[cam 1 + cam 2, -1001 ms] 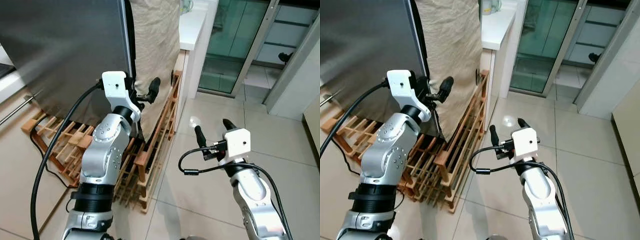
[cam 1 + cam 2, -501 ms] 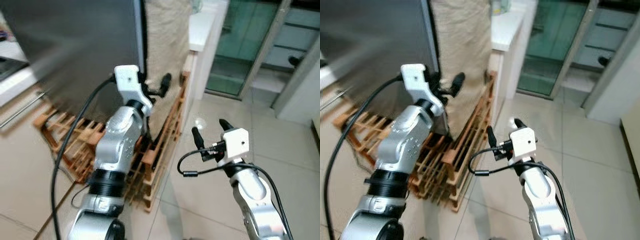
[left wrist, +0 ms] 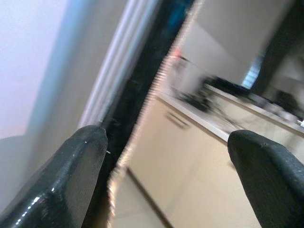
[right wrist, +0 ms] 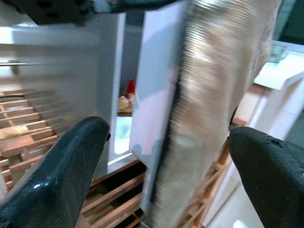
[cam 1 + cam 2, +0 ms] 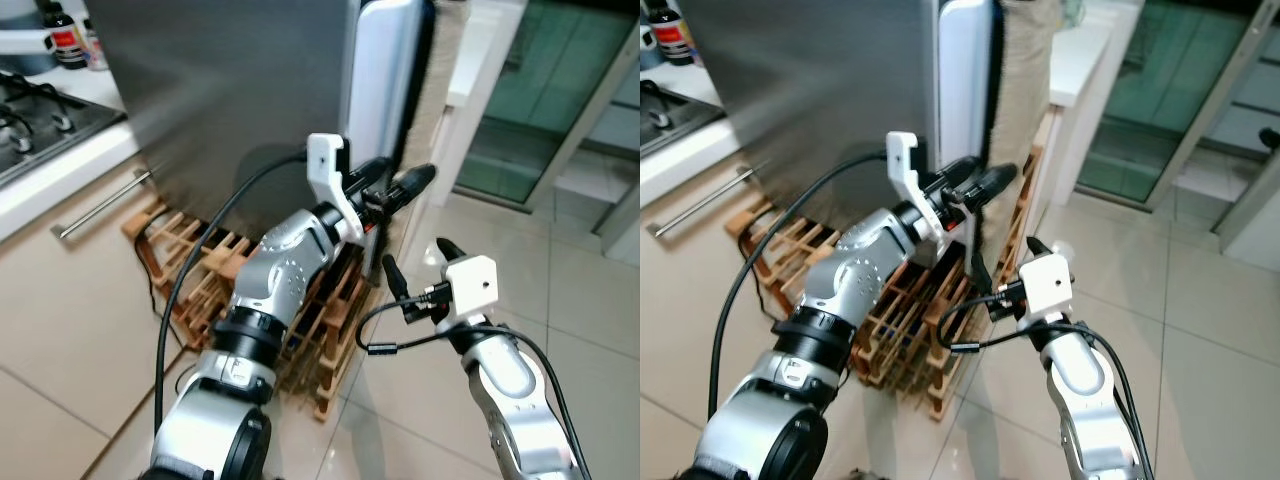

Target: Restocking fridge

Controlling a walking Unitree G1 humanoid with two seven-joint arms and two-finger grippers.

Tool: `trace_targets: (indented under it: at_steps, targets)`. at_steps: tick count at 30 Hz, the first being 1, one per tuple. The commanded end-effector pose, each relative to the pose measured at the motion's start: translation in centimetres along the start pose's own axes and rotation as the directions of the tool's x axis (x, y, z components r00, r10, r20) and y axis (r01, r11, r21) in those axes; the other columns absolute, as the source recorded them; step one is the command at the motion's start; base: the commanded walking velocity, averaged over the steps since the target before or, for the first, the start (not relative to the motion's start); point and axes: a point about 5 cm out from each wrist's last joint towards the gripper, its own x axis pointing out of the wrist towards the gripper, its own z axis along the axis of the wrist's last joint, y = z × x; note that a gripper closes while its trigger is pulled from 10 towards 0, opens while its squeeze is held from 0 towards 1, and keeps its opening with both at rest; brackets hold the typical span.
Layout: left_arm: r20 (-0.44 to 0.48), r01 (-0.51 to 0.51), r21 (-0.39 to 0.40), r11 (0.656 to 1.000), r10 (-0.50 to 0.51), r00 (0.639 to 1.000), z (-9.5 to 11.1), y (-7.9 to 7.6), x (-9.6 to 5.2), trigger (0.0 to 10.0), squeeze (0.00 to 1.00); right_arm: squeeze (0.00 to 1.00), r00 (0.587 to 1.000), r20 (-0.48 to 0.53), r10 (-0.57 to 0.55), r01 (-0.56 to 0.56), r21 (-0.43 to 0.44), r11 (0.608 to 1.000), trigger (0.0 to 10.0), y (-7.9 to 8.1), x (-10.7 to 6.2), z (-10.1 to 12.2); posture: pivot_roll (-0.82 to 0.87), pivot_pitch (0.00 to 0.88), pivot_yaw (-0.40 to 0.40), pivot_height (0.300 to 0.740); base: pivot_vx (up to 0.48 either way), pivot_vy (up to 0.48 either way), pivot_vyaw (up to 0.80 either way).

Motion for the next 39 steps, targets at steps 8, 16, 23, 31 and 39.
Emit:
trace_targets:
  at_steps: [8,16,23,31,39]
  targets:
    - [0.173,0.088,0.002,0.996,-0.087,0.981,2.8,-2.9,1.8,10.0,0.00,0.00,0.998,0.010,-0.056,0.056,-0.017,0.998,10.0,-0.7,-0.4,0.5,-0.26,0.000,0.055,0.740,0.000,0.000,0.00]
    - [0.189,-0.354,0.204,0.913,0.318,0.929,6.6,4.9,-11.7,10.0,0.00,0.00,0.999,-0.021,-0.044,0.045,0.044,0.998,10.0,-0.7,0.8,-0.3,-0.14,0.000,0.013,0.740,0.000,0.000,0.00]
    - [0.229,-0.511,0.204,0.835,0.467,0.854,7.3,5.4,-18.9,10.0,0.00,0.00,0.999,-0.031,-0.028,0.030,0.058,0.998,10.0,-0.6,1.4,-0.7,-0.09,0.000,0.000,0.740,0.000,0.000,0.39]
    - [0.188,-0.538,0.249,0.805,0.505,0.843,6.1,4.8,-22.7,10.0,0.00,0.00,0.999,-0.043,-0.028,0.031,0.068,0.997,10.0,-0.6,1.6,-1.0,-0.07,0.000,-0.025,0.740,0.000,0.000,0.71]
    - [0.188,-0.538,0.249,0.805,0.505,0.843,6.1,4.8,-22.7,10.0,0.00,0.00,0.999,-0.043,-0.028,0.031,0.068,0.997,10.0,-0.6,1.6,-1.0,-0.07,0.000,-0.025,0.740,0.000,0.000,0.71]
